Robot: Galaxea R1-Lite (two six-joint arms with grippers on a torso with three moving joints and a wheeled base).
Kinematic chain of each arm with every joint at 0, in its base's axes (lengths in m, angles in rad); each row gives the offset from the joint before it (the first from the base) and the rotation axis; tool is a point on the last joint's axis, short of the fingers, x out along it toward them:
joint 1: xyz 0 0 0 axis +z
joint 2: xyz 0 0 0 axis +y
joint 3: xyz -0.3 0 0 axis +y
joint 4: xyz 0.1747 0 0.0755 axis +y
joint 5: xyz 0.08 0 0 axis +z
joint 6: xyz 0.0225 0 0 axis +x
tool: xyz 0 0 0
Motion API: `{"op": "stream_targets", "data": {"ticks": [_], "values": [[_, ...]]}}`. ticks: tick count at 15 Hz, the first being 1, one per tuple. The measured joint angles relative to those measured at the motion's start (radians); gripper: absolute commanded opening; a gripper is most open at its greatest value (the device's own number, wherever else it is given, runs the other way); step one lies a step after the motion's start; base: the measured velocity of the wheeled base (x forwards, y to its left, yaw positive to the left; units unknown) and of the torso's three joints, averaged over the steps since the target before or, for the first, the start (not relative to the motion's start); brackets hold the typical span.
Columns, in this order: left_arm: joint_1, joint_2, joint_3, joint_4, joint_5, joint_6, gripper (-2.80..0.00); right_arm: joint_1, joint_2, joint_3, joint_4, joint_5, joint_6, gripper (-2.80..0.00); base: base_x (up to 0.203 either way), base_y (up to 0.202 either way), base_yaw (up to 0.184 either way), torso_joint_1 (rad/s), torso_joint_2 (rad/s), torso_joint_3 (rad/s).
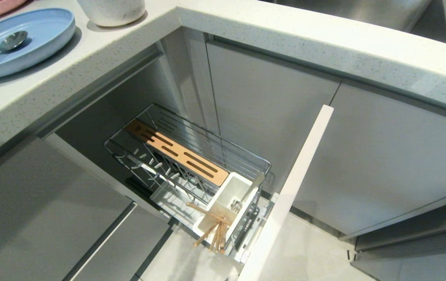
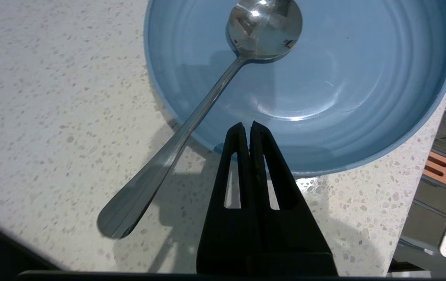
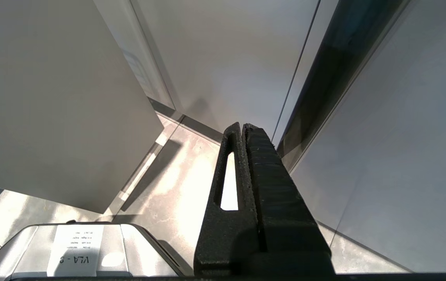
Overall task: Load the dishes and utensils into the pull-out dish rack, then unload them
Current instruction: Pick up the spoon and place it in the cupboard
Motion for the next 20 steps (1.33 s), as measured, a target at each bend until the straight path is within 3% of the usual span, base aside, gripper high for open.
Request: {"op": "stream_targets", "data": {"ticks": [1,10,14,20], "values": [[0.0,0.007,0.0,-0.006,-0.015,0.007,0.0,0.0,0.0,0.0,0.0,0.0,0.0,-2.8,0.0,0.0,0.0,0.0,0.0,0.0],[0.017,0.035,0.0,-0.085,-0.036,0.034,0.0,0.0,0.0,0.0,0.0,0.0,0.0,-2.8,0.0,0.0,0.0,0.0,0.0,0.0],[0.017,0.065,0.002,-0.104,-0.124,0.055,0.0,0.0,0.0,0.0,0.0,0.0,0.0,-2.8,0.0,0.0,0.0,0.0,0.0,0.0],[0.017,0.105,0.003,-0.105,-0.196,0.099,0.0,0.0,0.0,0.0,0.0,0.0,0.0,-2.8,0.0,0.0,0.0,0.0,0.0,0.0]]}}
